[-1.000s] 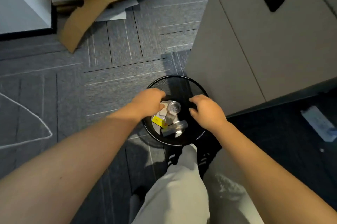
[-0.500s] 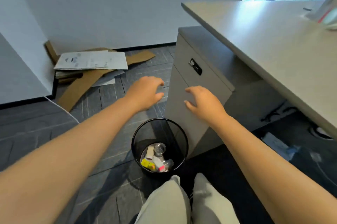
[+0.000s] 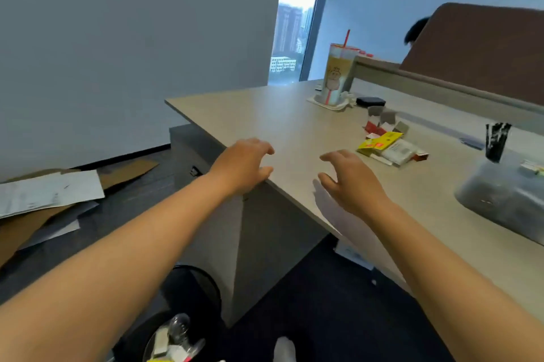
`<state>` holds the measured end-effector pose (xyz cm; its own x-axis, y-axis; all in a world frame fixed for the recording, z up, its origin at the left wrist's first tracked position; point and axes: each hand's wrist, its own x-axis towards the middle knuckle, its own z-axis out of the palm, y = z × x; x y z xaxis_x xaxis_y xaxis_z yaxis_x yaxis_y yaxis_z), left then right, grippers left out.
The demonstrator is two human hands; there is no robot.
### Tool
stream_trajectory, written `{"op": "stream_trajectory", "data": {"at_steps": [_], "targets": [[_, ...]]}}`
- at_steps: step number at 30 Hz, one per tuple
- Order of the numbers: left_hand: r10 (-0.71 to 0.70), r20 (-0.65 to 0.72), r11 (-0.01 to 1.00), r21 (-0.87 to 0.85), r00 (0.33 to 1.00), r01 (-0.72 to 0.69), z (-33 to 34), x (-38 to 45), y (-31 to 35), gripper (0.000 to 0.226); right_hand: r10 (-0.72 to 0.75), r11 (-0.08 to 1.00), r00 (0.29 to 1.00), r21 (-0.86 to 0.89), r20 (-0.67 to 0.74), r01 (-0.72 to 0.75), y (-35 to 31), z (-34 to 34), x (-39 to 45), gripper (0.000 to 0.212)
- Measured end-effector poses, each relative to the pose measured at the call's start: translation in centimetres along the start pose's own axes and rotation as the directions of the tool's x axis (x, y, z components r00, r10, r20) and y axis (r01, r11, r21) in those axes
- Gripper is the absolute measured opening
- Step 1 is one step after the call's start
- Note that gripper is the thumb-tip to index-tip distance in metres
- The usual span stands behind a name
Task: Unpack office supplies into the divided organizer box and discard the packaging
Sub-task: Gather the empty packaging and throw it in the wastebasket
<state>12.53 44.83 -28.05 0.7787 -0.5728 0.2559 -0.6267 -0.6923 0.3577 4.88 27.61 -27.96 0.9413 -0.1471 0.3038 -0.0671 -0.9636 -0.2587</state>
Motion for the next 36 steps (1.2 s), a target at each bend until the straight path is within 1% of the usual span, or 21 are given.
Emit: {"op": "stream_trajectory", "data": {"at_steps": [5, 9, 14, 16, 18, 22, 24, 26, 28, 30, 31, 33, 34, 36], "targets": [[0.094, 0.068, 0.995, -0.033, 0.993, -0.092, 4.4, 6.3, 4.4, 0.041, 0.192, 0.981, 0.98, -0.023, -0.056, -0.194, 8.6, -1.2, 0.9, 0.042], [0.138, 0.141, 0.99, -0.058, 0.98, -0.131, 7.2, 10.9, 7.0, 0.051, 0.312, 0.949, 0.945, -0.012, -0.098, -0.314, 14.0, -1.3, 2.5, 0.049], [0.164, 0.192, 0.985, -0.087, 0.968, -0.149, 9.6, 15.9, 9.0, 0.065, 0.349, 0.937, 0.928, 0.033, -0.133, -0.348, 18.1, -0.9, 5.4, 0.073], [0.179, 0.212, 0.981, -0.109, 0.961, -0.159, 10.2, 17.5, 9.5, 0.072, 0.354, 0.935, 0.928, 0.022, -0.118, -0.354, 19.1, -0.6, 6.6, 0.083], [0.197, 0.23, 0.975, -0.145, 0.953, -0.167, 10.6, 18.9, 9.8, 0.079, 0.349, 0.937, 0.934, 0.022, -0.079, -0.349, 19.7, -0.4, 7.5, 0.088], [0.265, 0.231, 0.956, -0.19, 0.936, -0.223, 11.2, 20.5, 10.3, 0.088, 0.294, 0.951, 0.954, 0.119, -0.052, -0.287, 20.2, -0.6, 7.6, 0.078], [0.309, 0.224, 0.943, -0.197, 0.924, -0.268, 11.3, 20.5, 10.5, 0.092, 0.258, 0.953, 0.966, 0.173, -0.021, -0.251, 20.1, -0.6, 7.5, 0.08], [0.33, 0.234, 0.937, -0.199, 0.915, -0.287, 11.3, 20.3, 10.5, 0.093, 0.24, 0.938, 0.97, 0.249, 0.042, -0.243, 19.7, -0.6, 7.4, 0.082], [0.326, 0.263, 0.942, -0.172, 0.908, -0.288, 11.3, 19.8, 10.4, 0.088, 0.225, 0.916, 0.969, 0.318, 0.098, -0.245, 19.3, -0.5, 7.3, 0.084], [0.314, 0.3, 0.949, -0.12, 0.901, -0.291, 11.0, 19.3, 10.2, 0.075, 0.21, 0.901, 0.969, 0.358, 0.132, -0.245, 19.0, -0.6, 7.2, 0.085], [0.306, 0.316, 0.952, -0.096, 0.898, -0.291, 10.9, 19.1, 10.1, 0.068, 0.211, 0.89, 0.967, 0.381, 0.14, -0.249, 18.9, -0.8, 7.0, 0.081], [0.28, 0.327, 0.96, -0.065, 0.903, -0.274, 10.6, 18.7, 9.7, 0.063, 0.24, 0.87, 0.965, 0.418, 0.104, -0.261, 18.9, -1.2, 6.8, 0.068], [0.259, 0.32, 0.965, -0.044, 0.911, -0.259, 10.4, 18.4, 9.4, 0.064, 0.265, 0.883, 0.963, 0.391, 0.042, -0.26, 19.0, -1.3, 6.6, 0.06], [0.21, 0.283, 0.974, 0.025, 0.936, -0.226, 10.1, 18.1, 8.7, 0.066, 0.318, 0.932, 0.941, 0.218, -0.117, -0.288, 19.6, -1.4, 6.6, 0.049]]}}
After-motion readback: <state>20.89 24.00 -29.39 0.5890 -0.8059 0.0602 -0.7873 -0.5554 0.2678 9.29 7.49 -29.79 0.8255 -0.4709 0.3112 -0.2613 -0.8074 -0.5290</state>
